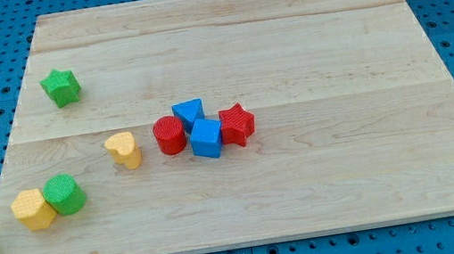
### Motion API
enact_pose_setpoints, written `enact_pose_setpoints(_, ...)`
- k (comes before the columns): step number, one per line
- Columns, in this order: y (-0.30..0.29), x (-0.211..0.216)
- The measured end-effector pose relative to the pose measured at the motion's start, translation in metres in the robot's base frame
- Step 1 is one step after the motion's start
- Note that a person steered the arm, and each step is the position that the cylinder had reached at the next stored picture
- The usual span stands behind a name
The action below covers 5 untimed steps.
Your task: Move the group of objects towards the left bottom corner
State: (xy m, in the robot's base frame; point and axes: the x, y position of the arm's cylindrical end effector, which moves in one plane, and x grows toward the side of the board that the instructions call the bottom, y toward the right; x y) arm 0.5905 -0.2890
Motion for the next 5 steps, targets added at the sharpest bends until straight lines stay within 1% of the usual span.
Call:
enact_pose_setpoints(2, 0.115, -0.051)
enact_pose_setpoints(3, 0.165, -0.034)
enact_pose_setpoints(4, 0.276, -0.054)
enact_pose_setpoints(5, 0.319, -0.121)
